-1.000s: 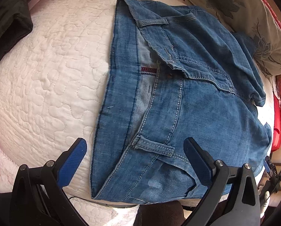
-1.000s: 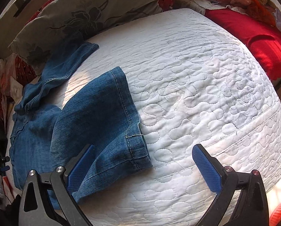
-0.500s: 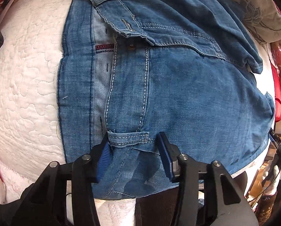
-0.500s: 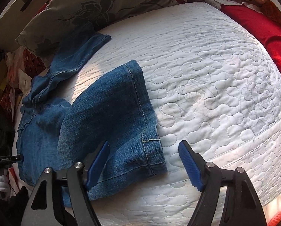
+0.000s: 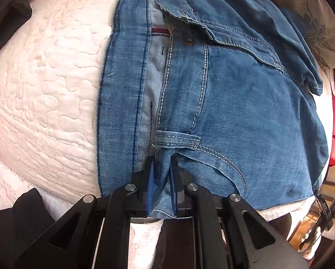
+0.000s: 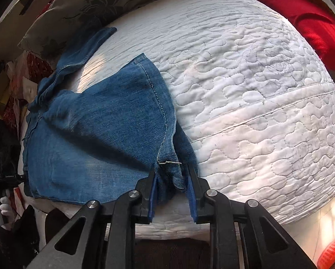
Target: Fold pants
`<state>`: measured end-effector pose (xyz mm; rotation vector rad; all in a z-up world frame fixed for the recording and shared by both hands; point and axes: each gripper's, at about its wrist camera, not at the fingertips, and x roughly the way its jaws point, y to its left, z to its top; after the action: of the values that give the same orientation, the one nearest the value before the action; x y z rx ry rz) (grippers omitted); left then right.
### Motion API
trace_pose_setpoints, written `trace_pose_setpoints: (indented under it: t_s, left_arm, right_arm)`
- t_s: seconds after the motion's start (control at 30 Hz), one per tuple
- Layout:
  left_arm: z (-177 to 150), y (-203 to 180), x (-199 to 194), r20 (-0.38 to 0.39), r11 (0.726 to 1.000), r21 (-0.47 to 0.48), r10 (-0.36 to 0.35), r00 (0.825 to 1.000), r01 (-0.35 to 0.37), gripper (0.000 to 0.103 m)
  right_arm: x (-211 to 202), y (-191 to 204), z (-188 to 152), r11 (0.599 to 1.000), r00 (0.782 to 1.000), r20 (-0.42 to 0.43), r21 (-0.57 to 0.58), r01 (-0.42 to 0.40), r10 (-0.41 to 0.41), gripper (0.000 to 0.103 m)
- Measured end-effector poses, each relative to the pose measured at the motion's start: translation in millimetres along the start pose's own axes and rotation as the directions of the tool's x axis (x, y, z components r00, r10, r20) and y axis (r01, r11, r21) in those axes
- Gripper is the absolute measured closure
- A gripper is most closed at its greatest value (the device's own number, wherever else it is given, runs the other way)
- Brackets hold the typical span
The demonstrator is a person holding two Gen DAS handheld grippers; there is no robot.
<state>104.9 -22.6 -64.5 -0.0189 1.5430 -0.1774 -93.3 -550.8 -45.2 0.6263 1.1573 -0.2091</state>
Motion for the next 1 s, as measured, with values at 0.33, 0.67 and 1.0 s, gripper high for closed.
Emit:
trace_pose_setpoints:
  t_s: [0.33, 0.67, 1.0]
  left_arm:
    - [14.5, 10.7, -52.2, 0.078, 0.989, -0.007, -0.147, 0.986, 0.148, 0.086]
    - [40.5, 17.9, -61.9, 0.101, 0.983, -0.068, -0.165, 0.981, 0.172, 0.086]
    - [57.8, 47.7, -62.5, 0.15, 0.932, -0.179, -0.291, 0.945, 0.316, 0.064]
  right_arm:
    - [-32.7, 23.7, 61.9, 1.0, 0.978, 0.209, 0.005, -0.013, 0.012, 0.029]
    - [30.1, 33.0, 99.5, 1.0, 0.996, 0.092, 0.016, -0.006, 0.004, 0.029]
    - [45.4, 40.6, 109.5, 0.999, 0.999, 0.052, -0.031, 0.017, -0.015, 0.044]
